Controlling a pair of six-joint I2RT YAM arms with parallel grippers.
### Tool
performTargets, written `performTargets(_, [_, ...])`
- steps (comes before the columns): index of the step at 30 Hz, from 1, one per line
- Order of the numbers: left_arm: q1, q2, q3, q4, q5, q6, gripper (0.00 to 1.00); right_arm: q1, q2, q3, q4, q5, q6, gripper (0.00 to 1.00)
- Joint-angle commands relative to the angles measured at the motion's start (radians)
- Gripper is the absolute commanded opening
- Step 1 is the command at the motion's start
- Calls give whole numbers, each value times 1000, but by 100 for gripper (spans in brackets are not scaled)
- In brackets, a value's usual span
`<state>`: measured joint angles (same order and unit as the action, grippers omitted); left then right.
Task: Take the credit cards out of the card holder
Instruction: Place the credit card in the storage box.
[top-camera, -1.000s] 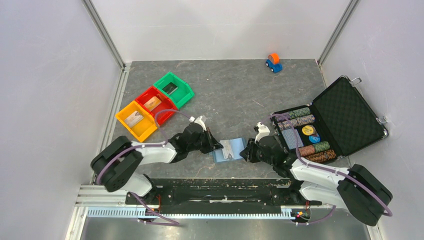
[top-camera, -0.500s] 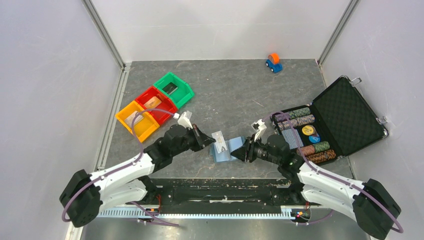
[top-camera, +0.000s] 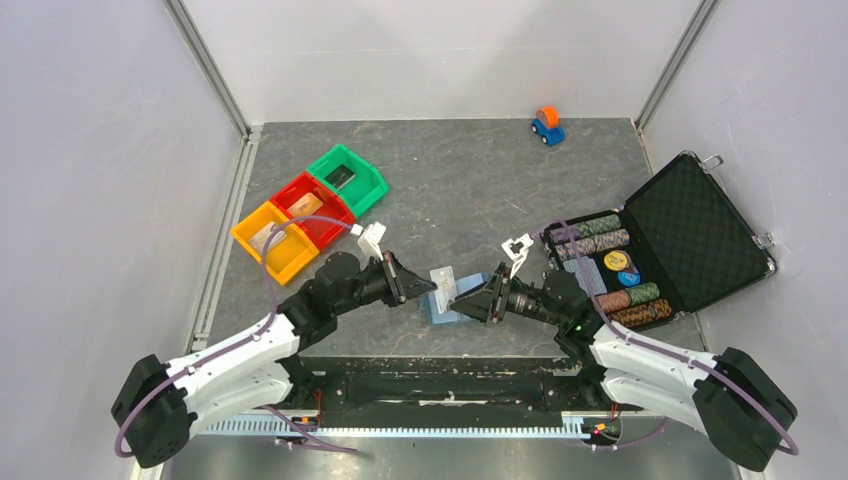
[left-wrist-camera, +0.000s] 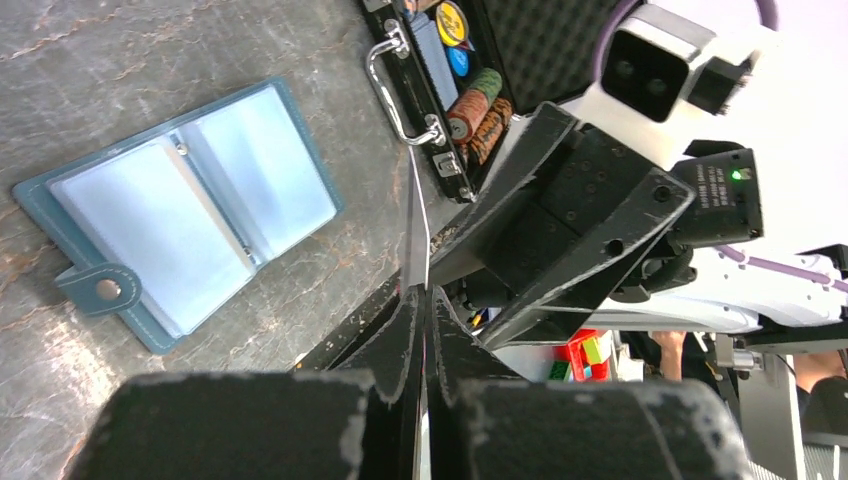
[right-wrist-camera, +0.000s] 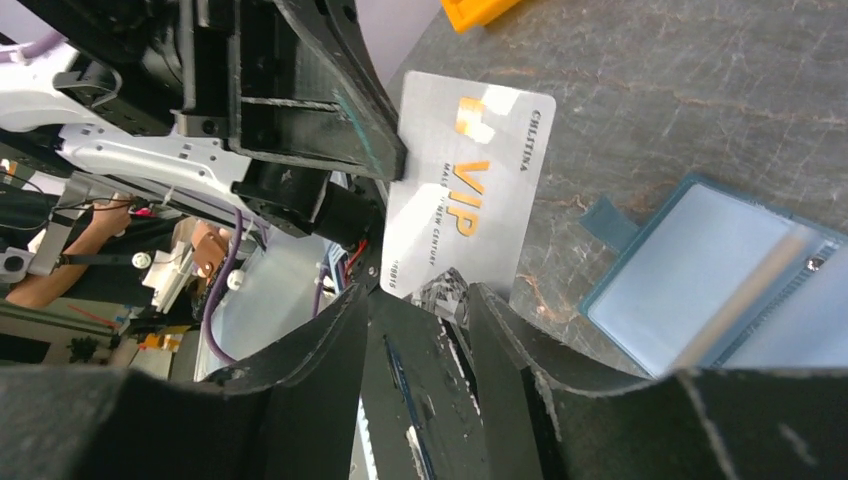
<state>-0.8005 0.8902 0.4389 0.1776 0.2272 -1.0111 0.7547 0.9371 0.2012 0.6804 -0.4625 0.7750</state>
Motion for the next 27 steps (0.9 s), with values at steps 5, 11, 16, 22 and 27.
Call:
performTargets(5, [0,24,-5,141,-6,3,2,-27,40,62,-77,14,-37,50])
performTargets(11, [0,53,55,72,-49,51,2,-103,18,80,-149,44,-37,57])
performTargets(16, [0,71,91,72,-43,65,2,-148,87,85,2,-113,21,61])
performTargets(22, [0,81,98,106,-27,64,2,-185,188,33,371,-240,214,43])
performTargets(27, [1,91,99,89,-29,66,3,-211,258,27,531,-310,281,18])
